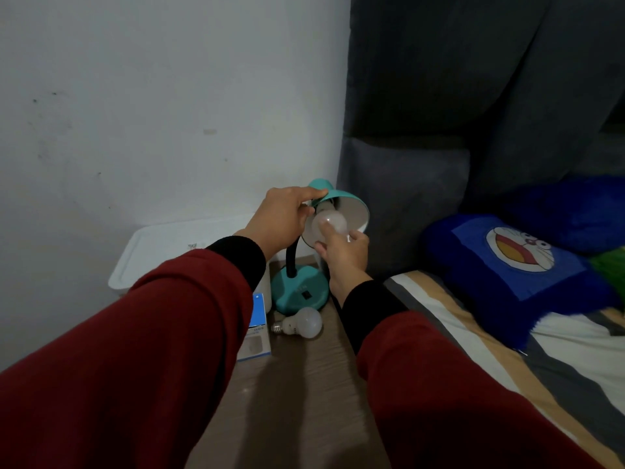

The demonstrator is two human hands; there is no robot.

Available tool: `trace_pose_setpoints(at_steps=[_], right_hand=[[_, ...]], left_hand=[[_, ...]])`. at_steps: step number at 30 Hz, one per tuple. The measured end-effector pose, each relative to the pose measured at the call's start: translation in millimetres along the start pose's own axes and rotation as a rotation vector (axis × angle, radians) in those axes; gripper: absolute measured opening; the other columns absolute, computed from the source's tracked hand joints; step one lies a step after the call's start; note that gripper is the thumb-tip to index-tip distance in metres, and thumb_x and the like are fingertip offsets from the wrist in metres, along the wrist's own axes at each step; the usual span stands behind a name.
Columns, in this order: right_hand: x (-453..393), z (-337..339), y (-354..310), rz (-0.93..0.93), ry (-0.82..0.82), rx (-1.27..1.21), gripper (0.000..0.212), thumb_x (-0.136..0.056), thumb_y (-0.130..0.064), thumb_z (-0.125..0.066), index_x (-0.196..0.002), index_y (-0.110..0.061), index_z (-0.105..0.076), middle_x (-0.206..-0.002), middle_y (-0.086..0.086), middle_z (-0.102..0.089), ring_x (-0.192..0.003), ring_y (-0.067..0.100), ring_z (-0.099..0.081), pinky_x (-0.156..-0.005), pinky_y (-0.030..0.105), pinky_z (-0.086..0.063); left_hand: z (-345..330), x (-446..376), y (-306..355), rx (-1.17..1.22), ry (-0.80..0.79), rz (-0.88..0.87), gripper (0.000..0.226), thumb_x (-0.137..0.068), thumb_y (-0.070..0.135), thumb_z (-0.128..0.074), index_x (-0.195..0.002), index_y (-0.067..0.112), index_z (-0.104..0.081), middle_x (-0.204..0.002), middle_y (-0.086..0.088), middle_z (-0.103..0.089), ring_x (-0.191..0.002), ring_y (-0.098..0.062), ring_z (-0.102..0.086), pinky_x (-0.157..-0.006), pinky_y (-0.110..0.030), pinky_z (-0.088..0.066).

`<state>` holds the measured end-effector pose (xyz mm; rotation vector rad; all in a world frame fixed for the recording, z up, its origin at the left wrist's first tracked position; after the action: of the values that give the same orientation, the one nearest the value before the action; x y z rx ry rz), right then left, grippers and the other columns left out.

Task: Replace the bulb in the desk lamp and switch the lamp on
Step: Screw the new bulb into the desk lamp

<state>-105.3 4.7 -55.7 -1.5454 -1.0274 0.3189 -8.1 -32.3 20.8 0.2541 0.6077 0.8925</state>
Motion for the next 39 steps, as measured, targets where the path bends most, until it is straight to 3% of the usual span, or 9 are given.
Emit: trace_pose_setpoints(at_steps=[9, 12, 16, 21, 24, 27, 30, 33, 39], right_hand=[[1.4, 0.0, -3.5, 0.008, -0.005, -0.033, 0.056, -0.084, -0.032, -0.067, -0.131, -0.010, -0.044, -0.096, 0.008, -0.062, -0.073, 0.017, -0.066, -0.089, 0.036, -0.056], [2.4, -0.5, -5.8, -0.081, -0.030, -0.102, 0.058, -0.092, -0.047, -0.050, -0.126, 0.000, -0.051, -0.092, 0.012, -0.063, -0.077, 0.024, -0.068, -0.089, 0.036, -0.057], [2.2, -0.5, -4.9, 0.033, -0.020, -0.012, 0.060, -0.085, -0.030, -0.067, -0.135, -0.013, -0.040, -0.116, 0.012, -0.059, -0.075, 0.018, -0.066, -0.081, 0.030, -0.056], [3.1, -1.3, -6.6, -0.102, -0.048, -0.029, 0.064, -0.089, -0.054, -0.049, -0.129, -0.004, -0.050, -0.109, 0.016, -0.067, -0.078, 0.022, -0.070, -0.069, 0.027, -0.056], [2.3, -0.1, -6.5, 0.006, -0.026, -0.011, 0.064, -0.084, -0.035, -0.067, -0.136, -0.011, -0.039, -0.115, 0.013, -0.060, -0.068, 0.012, -0.064, -0.070, 0.025, -0.055], [0.6, 0.1, -7.0, -0.012, -0.051, -0.009, 0.055, -0.089, -0.041, -0.059, -0.128, -0.002, -0.048, -0.105, 0.013, -0.065, -0.066, 0.014, -0.066, -0.067, 0.022, -0.056], [0.7, 0.7, -6.4, -0.036, -0.033, -0.024, 0.061, -0.088, -0.045, -0.058, -0.132, -0.004, -0.046, -0.089, 0.007, -0.061, -0.070, 0.018, -0.066, -0.073, 0.027, -0.057], [0.3, 1.6, -6.6, 0.022, -0.022, -0.033, 0.058, -0.085, -0.029, -0.068, -0.133, -0.009, -0.043, -0.103, 0.011, -0.062, -0.066, 0.014, -0.064, -0.071, 0.026, -0.057], [-1.5, 0.9, -5.5, -0.010, -0.062, -0.024, 0.065, -0.087, -0.040, -0.062, -0.139, -0.008, -0.039, -0.104, 0.008, -0.057, -0.075, 0.018, -0.067, -0.084, 0.032, -0.057]], left_hand=[[-1.0, -0.1, -0.6, 0.008, 0.004, 0.001, 0.038, -0.091, 0.001, -0.053, -0.126, 0.014, -0.060, -0.127, -0.011, -0.063, -0.110, -0.022, -0.063, -0.090, -0.001, -0.028], [-0.6, -0.6, -0.9, 0.009, 0.007, -0.004, 0.038, -0.091, 0.000, -0.053, -0.126, 0.013, -0.060, -0.128, -0.012, -0.063, -0.111, -0.023, -0.063, -0.090, 0.001, -0.026], [-2.3, -0.3, -0.6, 0.027, 0.006, 0.010, 0.038, -0.091, -0.001, -0.052, -0.126, 0.013, -0.060, -0.127, -0.013, -0.063, -0.108, -0.023, -0.063, -0.088, 0.001, -0.026], [-2.1, -0.9, -0.6, 0.022, 0.005, 0.006, 0.038, -0.091, 0.000, -0.053, -0.126, 0.014, -0.060, -0.126, -0.013, -0.063, -0.108, -0.023, -0.063, -0.088, 0.002, -0.025], [-2.4, -0.7, -0.2, 0.019, 0.008, 0.003, 0.038, -0.091, 0.000, -0.053, -0.126, 0.014, -0.060, -0.126, -0.012, -0.064, -0.108, -0.022, -0.064, -0.088, 0.001, -0.026], [-2.0, -0.5, 0.6, 0.022, 0.011, 0.001, 0.038, -0.091, -0.001, -0.052, -0.126, 0.012, -0.060, -0.127, -0.013, -0.063, -0.110, -0.023, -0.063, -0.089, 0.001, -0.025], [-2.1, -1.0, 0.7, 0.014, 0.012, 0.001, 0.038, -0.091, 0.000, -0.053, -0.126, 0.013, -0.060, -0.126, -0.013, -0.064, -0.108, -0.023, -0.063, -0.088, 0.002, -0.024], [-2.7, -0.8, 0.7, 0.016, 0.013, 0.005, 0.039, -0.091, 0.000, -0.052, -0.126, 0.014, -0.060, -0.125, -0.013, -0.064, -0.106, -0.023, -0.063, -0.087, 0.002, -0.024], [-3.0, -0.6, 0.3, 0.024, 0.021, 0.001, 0.039, -0.091, 0.000, -0.053, -0.126, 0.015, -0.060, -0.125, -0.012, -0.064, -0.107, -0.022, -0.063, -0.088, 0.000, -0.027]])
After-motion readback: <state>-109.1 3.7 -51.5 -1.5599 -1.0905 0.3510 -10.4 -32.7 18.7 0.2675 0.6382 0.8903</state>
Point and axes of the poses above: each hand's wrist, its own x-axis away from the middle knuckle, its own z-axis out of the back of the hand, y = z × x, the point moved 3 cm from there along -x, towards the middle knuckle
